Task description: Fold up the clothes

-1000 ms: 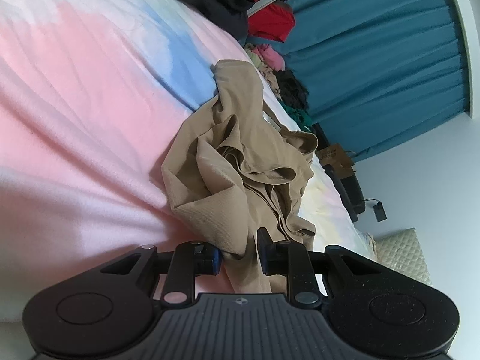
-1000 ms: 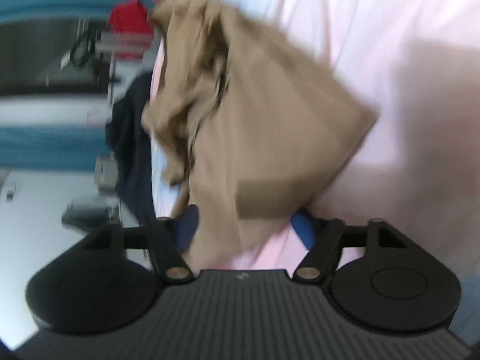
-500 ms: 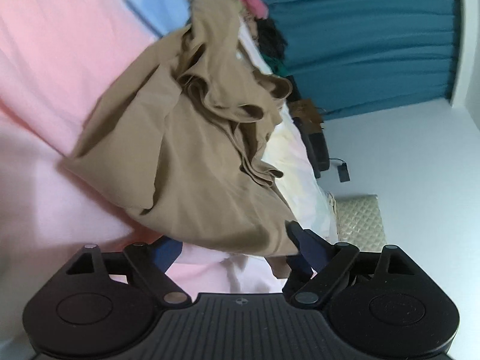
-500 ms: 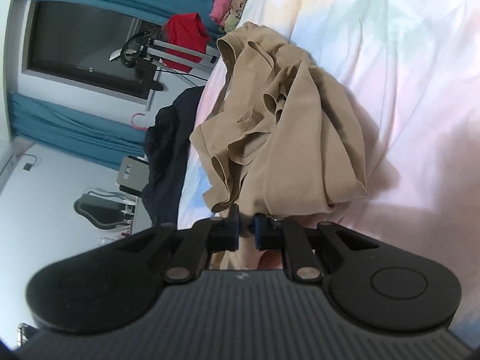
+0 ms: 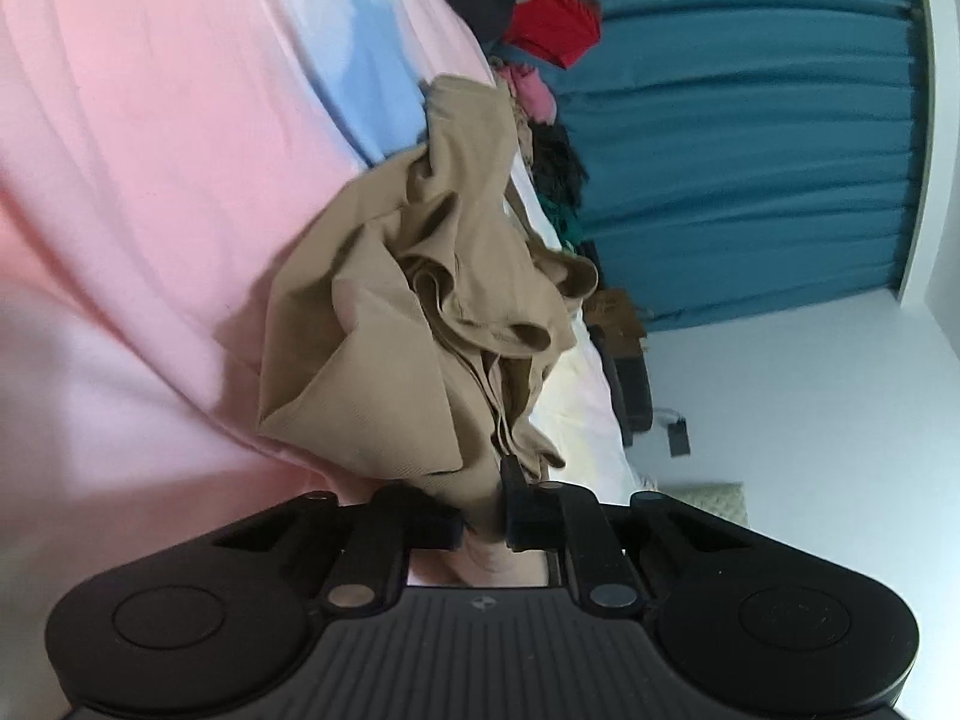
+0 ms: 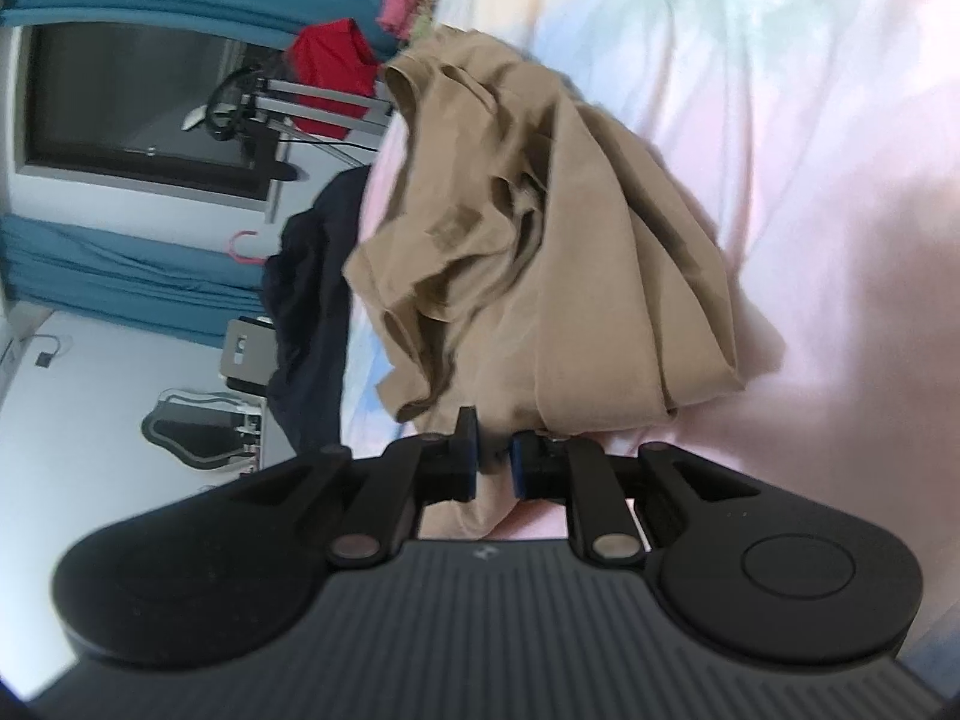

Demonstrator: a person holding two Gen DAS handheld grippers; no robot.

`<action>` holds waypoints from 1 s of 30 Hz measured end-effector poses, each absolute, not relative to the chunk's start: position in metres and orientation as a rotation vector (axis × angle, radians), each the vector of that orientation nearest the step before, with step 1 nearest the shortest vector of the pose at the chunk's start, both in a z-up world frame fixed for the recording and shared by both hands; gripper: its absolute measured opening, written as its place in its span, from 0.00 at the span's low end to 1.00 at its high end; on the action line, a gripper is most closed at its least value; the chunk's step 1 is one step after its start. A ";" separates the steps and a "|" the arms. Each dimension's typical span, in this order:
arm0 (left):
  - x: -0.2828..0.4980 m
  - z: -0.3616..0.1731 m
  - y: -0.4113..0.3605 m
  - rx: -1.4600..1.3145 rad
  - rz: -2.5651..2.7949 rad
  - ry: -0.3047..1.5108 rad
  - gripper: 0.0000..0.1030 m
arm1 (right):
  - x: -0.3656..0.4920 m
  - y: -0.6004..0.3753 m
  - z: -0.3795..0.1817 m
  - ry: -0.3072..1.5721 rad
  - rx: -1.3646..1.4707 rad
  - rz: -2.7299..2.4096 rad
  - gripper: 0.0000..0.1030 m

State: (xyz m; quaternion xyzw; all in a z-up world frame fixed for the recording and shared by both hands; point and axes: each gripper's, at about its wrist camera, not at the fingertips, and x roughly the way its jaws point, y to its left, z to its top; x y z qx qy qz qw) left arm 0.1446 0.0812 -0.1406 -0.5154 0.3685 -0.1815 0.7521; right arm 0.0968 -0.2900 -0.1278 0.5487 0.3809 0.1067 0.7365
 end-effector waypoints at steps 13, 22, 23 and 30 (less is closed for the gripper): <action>0.140 -0.136 0.087 -1.131 -0.385 0.747 0.07 | 0.089 -0.293 -0.143 0.793 1.250 0.091 0.22; 0.138 -0.135 0.090 -1.145 -0.371 0.735 0.07 | 0.086 -0.301 -0.147 0.811 1.334 0.087 0.32; 0.138 -0.134 0.091 -1.149 -0.370 0.733 0.07 | 0.087 -0.301 -0.148 0.819 1.341 0.095 0.37; 0.141 -0.130 0.091 -1.159 -0.383 0.698 0.06 | 0.083 -0.300 -0.149 0.792 1.368 0.073 0.80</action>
